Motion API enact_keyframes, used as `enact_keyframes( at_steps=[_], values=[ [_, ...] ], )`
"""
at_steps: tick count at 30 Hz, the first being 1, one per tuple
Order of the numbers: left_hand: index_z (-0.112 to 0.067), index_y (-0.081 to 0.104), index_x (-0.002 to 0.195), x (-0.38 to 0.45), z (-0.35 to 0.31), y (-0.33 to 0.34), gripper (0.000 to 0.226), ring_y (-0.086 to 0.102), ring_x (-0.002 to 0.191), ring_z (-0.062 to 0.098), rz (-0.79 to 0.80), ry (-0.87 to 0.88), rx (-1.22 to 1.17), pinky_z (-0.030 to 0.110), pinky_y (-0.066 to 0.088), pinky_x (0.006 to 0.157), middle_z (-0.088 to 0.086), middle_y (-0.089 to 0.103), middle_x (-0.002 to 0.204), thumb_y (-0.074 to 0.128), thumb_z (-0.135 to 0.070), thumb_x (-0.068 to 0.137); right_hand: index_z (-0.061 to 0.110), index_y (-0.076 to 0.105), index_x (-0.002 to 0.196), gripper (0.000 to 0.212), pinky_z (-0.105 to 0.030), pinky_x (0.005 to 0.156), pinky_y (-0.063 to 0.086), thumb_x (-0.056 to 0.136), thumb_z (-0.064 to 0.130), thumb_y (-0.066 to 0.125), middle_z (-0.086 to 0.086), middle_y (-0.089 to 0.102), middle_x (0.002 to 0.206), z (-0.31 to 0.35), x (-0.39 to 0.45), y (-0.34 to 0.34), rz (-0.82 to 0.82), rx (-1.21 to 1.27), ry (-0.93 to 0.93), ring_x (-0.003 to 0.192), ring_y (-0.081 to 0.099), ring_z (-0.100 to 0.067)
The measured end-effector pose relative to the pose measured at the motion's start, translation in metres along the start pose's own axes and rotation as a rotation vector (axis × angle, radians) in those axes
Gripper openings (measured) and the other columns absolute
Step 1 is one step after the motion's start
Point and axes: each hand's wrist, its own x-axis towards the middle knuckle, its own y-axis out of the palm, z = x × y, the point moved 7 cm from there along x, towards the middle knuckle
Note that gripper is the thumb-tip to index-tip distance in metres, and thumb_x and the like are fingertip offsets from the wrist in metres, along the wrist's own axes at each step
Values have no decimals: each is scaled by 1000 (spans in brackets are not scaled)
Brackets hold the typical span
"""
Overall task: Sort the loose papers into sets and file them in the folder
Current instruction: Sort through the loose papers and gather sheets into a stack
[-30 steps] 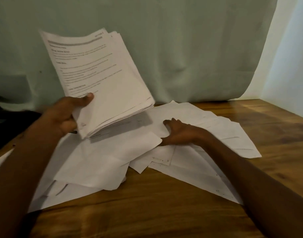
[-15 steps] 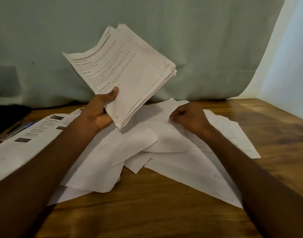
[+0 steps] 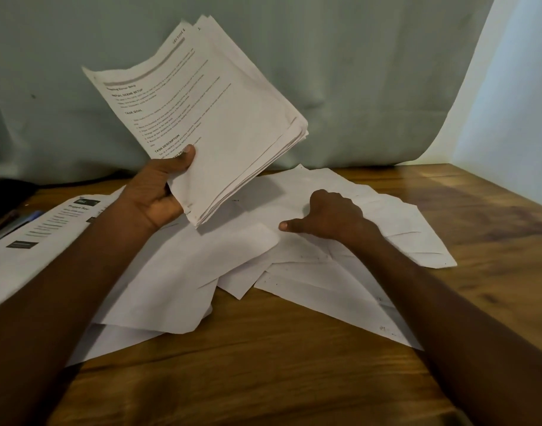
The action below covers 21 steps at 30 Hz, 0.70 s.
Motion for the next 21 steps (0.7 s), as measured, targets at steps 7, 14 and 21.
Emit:
enact_keyframes(
  at_steps=[7, 14, 21],
  values=[
    [-18, 57, 144, -2, -7, -5, 47, 62, 128, 20, -25, 31, -18, 43, 50, 109, 2, 66, 138, 61, -7, 98, 14, 65, 120, 56, -33, 91, 49, 73, 33, 89, -2, 69, 119, -37, 20, -36, -342, 413, 114, 112, 64, -24],
    [-18, 56, 145, -7, -32, -7, 45, 62, 128, 20, -39, 164, -55, 42, 54, 102, 2, 65, 139, 58, -9, 101, 26, 63, 132, 47, -43, 88, 48, 88, 13, 74, 11, 71, 103, 9, -55, -149, -1222, 322, -457, 93, 63, -20],
    [-14, 46, 153, -17, -81, -14, 44, 69, 115, 17, 19, 333, -210, 34, 59, 89, 2, 72, 125, 46, -14, 109, 24, 71, 125, 41, -48, 92, 38, 88, 5, 69, 8, 72, 102, 87, -81, -78, -1035, -6, -969, 99, 60, -23]
  ],
)
